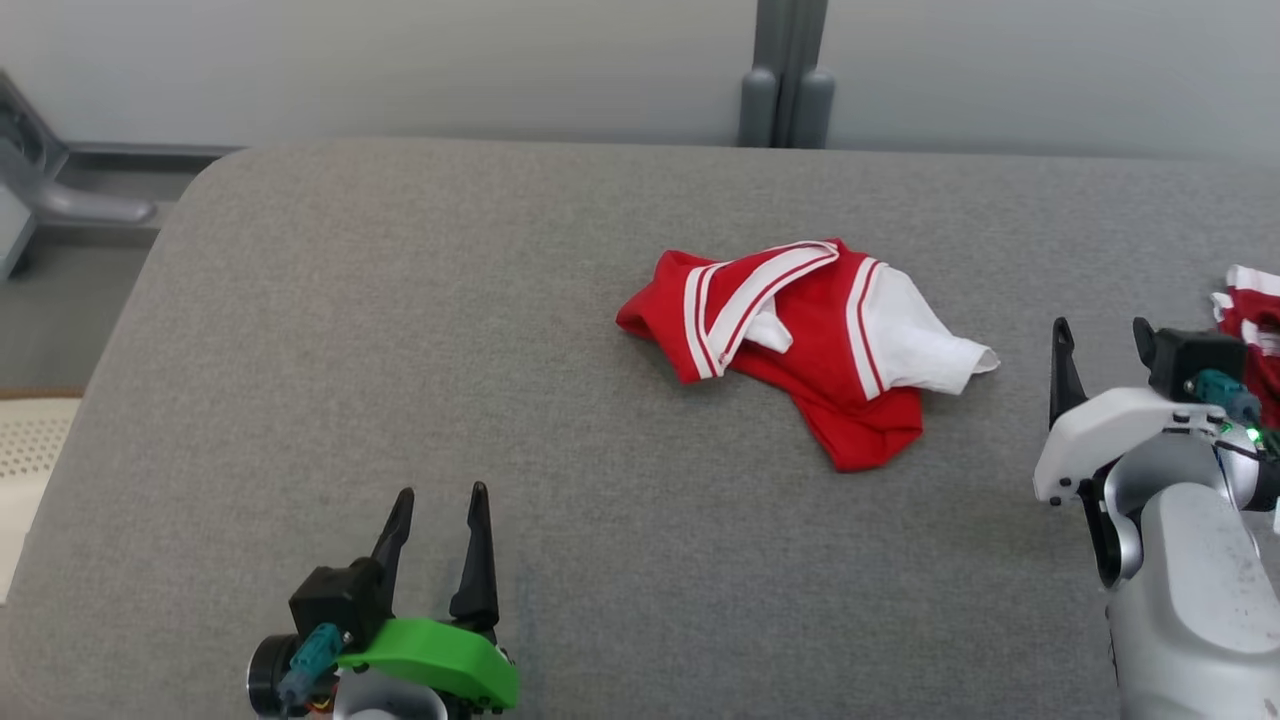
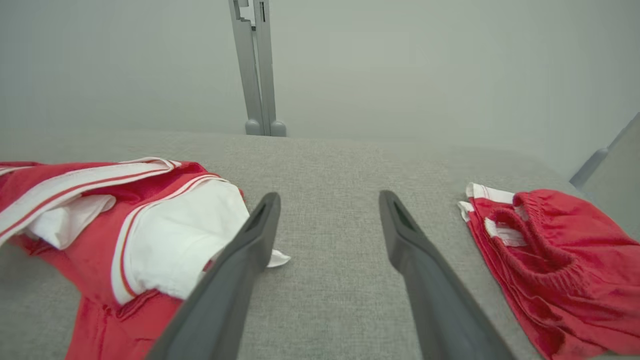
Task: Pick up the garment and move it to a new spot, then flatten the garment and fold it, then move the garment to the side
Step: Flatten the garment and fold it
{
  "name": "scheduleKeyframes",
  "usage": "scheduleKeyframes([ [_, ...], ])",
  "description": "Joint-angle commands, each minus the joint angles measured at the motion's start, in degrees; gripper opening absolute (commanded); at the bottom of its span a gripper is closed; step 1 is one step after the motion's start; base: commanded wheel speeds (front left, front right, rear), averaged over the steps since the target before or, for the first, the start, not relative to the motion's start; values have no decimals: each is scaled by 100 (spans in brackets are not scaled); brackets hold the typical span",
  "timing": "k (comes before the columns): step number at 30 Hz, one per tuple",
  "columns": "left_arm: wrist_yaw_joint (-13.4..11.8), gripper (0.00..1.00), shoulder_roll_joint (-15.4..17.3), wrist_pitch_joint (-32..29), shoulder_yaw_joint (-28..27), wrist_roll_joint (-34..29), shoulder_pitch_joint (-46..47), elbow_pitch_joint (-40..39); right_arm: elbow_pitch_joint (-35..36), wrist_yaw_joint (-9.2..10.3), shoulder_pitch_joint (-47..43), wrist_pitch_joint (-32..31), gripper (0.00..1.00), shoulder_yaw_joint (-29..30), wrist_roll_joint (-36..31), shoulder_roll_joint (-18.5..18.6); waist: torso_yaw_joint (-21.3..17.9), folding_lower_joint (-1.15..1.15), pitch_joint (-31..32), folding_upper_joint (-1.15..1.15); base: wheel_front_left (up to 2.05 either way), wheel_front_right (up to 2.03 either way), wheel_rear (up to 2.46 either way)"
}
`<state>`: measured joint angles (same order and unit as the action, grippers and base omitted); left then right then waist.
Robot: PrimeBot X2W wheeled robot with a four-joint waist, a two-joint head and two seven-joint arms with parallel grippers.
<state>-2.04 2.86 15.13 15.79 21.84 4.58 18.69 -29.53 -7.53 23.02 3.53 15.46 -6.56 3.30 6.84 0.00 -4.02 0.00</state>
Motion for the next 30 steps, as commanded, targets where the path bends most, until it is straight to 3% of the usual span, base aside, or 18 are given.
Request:
scheduleKeyframes([
  [1, 9, 100, 10, 1, 8, 9, 146, 3, -203, 9, 194, -77, 100, 51, 3, 58, 406, 0, -415, 0, 0, 0, 0],
  [15, -59, 100, 9, 2, 55, 91, 344, -32, -2250, 9, 1070, -374, 100, 141, -173, 352, 686, 0, -729, 0, 0, 0, 0],
  [18, -84, 100, 9, 1, 33, 86, 347, -28, -2552, 9, 1105, -358, 33, 120, -189, 301, 670, 0, -707, 0, 0, 0, 0],
  [19, -92, 100, 9, 1, 27, 86, 346, -30, -2627, 9, 1129, -348, 25, 114, -192, 297, 663, 0, -698, 0, 0, 0, 0],
  [21, -85, 100, 9, 1, 23, 81, 343, -37, -2766, 9, 1186, -318, 0, 106, -198, 301, 646, 0, -678, 0, 0, 0, 0],
  [30, -81, 100, 9, 1, -8, 26, 242, 27, -2680, 9, 1681, 529, 0, -330, -51, 142, 532, 0, -457, 0, 0, 0, 0],
])
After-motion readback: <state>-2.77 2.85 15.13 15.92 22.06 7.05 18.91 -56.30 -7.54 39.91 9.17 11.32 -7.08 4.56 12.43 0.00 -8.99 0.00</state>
